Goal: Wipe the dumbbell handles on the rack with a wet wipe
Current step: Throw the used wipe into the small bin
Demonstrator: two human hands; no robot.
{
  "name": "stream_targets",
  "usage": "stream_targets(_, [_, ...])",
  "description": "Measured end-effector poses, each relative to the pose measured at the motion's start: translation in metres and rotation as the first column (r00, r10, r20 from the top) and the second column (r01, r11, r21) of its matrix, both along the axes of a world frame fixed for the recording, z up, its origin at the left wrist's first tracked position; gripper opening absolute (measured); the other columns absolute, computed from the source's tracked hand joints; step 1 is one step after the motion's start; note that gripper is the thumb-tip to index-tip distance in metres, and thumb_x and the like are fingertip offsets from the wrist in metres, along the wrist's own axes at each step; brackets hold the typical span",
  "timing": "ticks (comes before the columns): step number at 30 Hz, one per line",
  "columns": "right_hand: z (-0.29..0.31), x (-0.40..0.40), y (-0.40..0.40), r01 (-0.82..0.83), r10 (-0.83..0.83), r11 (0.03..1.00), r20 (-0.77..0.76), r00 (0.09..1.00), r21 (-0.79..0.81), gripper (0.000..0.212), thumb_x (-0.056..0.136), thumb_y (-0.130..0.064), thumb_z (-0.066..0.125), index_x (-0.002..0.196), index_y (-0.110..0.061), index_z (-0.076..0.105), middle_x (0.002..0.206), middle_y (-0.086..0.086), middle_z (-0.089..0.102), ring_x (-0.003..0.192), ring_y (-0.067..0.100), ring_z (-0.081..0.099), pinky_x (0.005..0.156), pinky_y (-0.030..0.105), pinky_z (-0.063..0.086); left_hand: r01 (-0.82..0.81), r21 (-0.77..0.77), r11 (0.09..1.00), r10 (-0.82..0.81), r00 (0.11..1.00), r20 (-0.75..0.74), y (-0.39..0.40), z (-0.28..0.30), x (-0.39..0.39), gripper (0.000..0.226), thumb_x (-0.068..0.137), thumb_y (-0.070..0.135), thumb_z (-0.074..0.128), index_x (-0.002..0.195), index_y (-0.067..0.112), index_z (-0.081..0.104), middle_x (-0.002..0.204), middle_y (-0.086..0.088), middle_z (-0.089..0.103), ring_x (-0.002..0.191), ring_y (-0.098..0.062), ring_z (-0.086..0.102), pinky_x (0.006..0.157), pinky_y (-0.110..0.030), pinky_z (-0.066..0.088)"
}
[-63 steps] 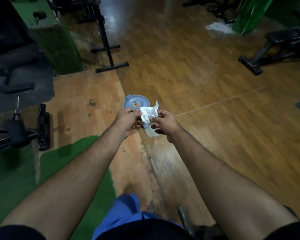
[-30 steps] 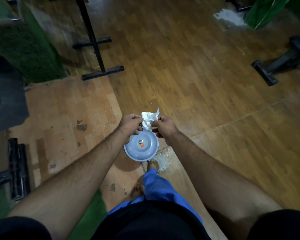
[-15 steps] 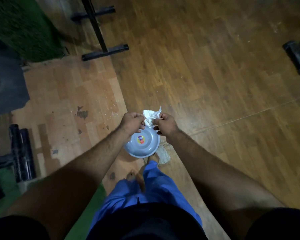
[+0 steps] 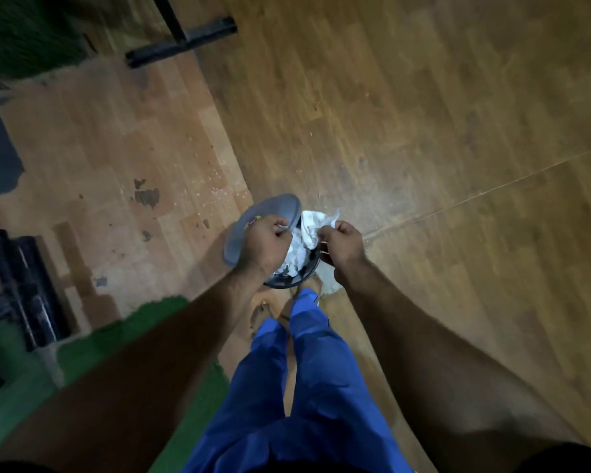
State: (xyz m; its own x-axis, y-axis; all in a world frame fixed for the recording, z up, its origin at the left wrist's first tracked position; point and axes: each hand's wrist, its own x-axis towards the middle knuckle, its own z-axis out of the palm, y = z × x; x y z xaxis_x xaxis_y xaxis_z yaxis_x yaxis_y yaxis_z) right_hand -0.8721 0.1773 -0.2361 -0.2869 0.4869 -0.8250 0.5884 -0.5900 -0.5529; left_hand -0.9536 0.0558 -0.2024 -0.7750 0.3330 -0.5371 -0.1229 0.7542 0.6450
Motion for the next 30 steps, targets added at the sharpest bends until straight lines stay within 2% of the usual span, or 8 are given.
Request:
stream_targets(3, [-0.040,0.014,-0.009,0.018,-0.014,0.998,0.063,0.998,-0.063,0.025,0.088,0.000,0.055,0.069,-0.014,0.048,0.062,0.008,0.051,0.051,0.019,0.047,0.049,0.025,0.041,0.149,-0.095,0.984,-0.165,0.970,-0.179,-0.005,-0.019,0.013,0.028,0.088,0.016,0.065,0.115,0.008,0.066,0.098,-0.010,0.069,0.084,-0.023,0.062,0.068,-0.023,0.040])
stream_targets(7, [-0.090,0.016,-0.011,0.033,-0.017,0.996,0.174,0.985,-0.086,0.016,0.086,0.003,0.056,0.082,-0.011,0.051,0.067,0.012,0.055,0.048,0.020,0.052,0.039,0.020,0.044,0.252,-0.184,0.950,-0.285,0.941,-0.183,-0.015,-0.051,0.024,0.038,0.088,0.019,0.065,0.124,0.009,0.060,0.115,-0.011,0.062,0.104,-0.028,0.059,0.084,-0.038,0.050])
stream_targets(12, [-0.157,0.010,-0.016,0.045,-0.009,0.988,0.234,0.972,-0.149,0.022,0.085,0.002,0.058,0.080,-0.017,0.049,0.082,0.018,0.057,0.059,0.023,0.056,0.044,0.026,0.050,0.256,-0.217,0.942,-0.306,0.920,-0.244,-0.023,-0.098,0.026,0.039,0.088,0.018,0.064,0.125,0.006,0.057,0.114,-0.014,0.060,0.103,-0.031,0.059,0.079,-0.042,0.054])
stream_targets(16, [-0.181,0.002,-0.024,-0.037,0.077,0.980,0.200,0.977,-0.196,0.021,0.088,-0.002,0.055,0.079,-0.021,0.049,0.080,0.011,0.057,0.051,0.018,0.055,0.043,0.022,0.045,0.273,-0.210,0.939,-0.318,0.922,-0.220,-0.038,-0.128,0.029,0.030,0.090,0.018,0.060,0.119,0.010,0.058,0.105,-0.010,0.058,0.094,-0.030,0.060,0.073,-0.042,0.054])
stream_targets(18, [-0.180,0.001,-0.027,0.010,0.031,0.978,0.192,0.981,-0.209,0.020,0.091,-0.002,0.050,0.084,-0.020,0.051,0.073,0.010,0.055,0.045,0.017,0.051,0.038,0.018,0.038,0.258,-0.207,0.944,-0.299,0.932,-0.203,-0.042,-0.133,0.030,0.029,0.090,0.018,0.060,0.118,0.012,0.058,0.104,-0.008,0.057,0.090,-0.029,0.060,0.071,-0.040,0.053])
stream_targets(20, [-0.178,0.004,-0.030,0.039,-0.002,0.981,0.189,0.982,-0.193,0.014,0.093,-0.003,0.051,0.091,-0.016,0.054,0.072,0.010,0.057,0.047,0.019,0.054,0.038,0.020,0.042,0.243,-0.189,0.951,-0.281,0.937,-0.207,-0.043,-0.133,0.029,0.028,0.090,0.016,0.061,0.118,0.009,0.060,0.103,-0.010,0.059,0.088,-0.030,0.060,0.070,-0.037,0.051])
stream_targets(25, [-0.137,0.008,-0.032,0.041,-0.011,0.984,0.169,0.985,-0.173,0.008,0.094,-0.011,0.053,0.088,-0.013,0.058,0.073,0.007,0.061,0.051,0.017,0.056,0.054,0.026,0.051,0.206,-0.150,0.967,-0.229,0.961,-0.156,-0.038,-0.105,0.024,0.020,0.092,0.016,0.058,0.108,0.006,0.066,0.096,-0.006,0.065,0.087,-0.022,0.061,0.069,-0.027,0.042])
stream_targets(30, [-0.064,-0.002,-0.034,-0.069,0.076,0.992,0.066,0.995,-0.109,0.009,0.093,-0.010,0.054,0.087,-0.013,0.059,0.072,0.005,0.061,0.051,0.014,0.050,0.046,0.020,0.035,0.098,-0.075,0.992,-0.101,0.994,-0.044,-0.036,-0.068,0.013,0.016,0.092,0.018,0.061,0.104,0.010,0.068,0.092,-0.004,0.069,0.088,-0.022,0.065,0.075,-0.028,0.049])
